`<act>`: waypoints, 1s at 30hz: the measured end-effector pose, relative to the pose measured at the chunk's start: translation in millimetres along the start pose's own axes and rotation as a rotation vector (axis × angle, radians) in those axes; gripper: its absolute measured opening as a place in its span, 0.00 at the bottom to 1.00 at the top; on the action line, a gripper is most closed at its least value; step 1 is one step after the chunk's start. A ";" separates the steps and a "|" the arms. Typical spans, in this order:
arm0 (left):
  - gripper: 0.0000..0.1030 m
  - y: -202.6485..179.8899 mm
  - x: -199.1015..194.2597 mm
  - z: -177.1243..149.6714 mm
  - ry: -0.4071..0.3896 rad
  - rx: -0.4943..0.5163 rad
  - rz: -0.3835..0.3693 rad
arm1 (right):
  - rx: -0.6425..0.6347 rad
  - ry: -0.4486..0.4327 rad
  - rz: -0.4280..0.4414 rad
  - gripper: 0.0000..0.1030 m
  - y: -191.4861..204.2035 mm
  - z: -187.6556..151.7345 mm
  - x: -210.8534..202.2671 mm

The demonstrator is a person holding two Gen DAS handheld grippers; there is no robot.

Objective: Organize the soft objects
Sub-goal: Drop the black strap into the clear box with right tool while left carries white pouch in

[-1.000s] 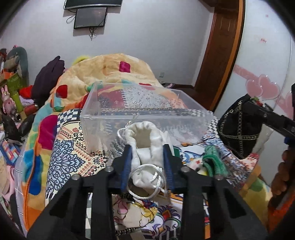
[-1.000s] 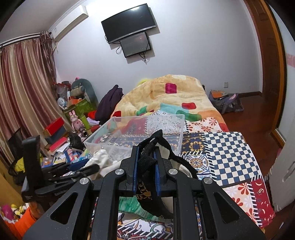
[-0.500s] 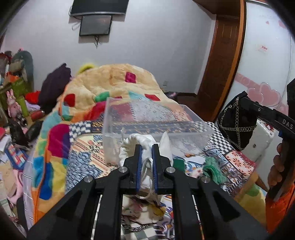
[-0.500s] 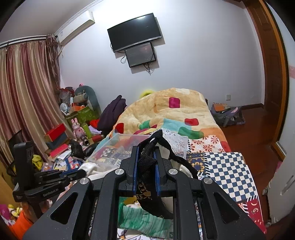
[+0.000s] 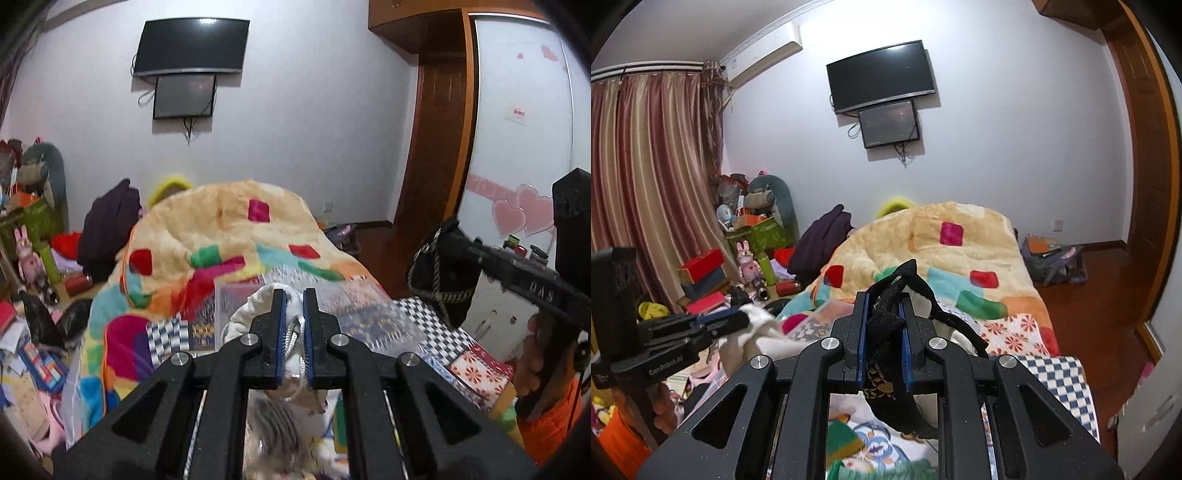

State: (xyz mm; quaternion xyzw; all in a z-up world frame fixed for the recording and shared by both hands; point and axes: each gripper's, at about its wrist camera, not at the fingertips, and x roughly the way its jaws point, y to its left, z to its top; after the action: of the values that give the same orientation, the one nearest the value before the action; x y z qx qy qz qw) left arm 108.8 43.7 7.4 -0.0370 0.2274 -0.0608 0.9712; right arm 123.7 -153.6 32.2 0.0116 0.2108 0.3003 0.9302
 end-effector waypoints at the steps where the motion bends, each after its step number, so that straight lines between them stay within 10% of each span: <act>1: 0.07 0.8 4.5 1.2 -0.001 0.001 0.002 | -0.004 0.010 0.007 0.13 0.8 -1.0 5.8; 21: 0.09 2.3 100.1 -30.3 0.241 0.035 0.000 | -0.077 0.341 0.064 0.19 4.6 -48.7 95.9; 25: 0.28 2.0 91.2 -29.7 0.244 0.033 -0.010 | -0.095 0.357 0.044 0.44 7.1 -49.7 93.2; 30: 0.50 1.2 67.8 -25.9 0.197 0.030 -0.015 | -0.113 0.324 0.010 0.52 7.5 -42.7 77.5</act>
State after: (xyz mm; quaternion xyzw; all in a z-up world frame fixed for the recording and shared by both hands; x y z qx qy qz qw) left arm 157.6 34.7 -45.5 -0.0181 0.3208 -0.0746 0.9440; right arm 159.1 -108.2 -35.4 -0.0884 0.3405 0.3144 0.8817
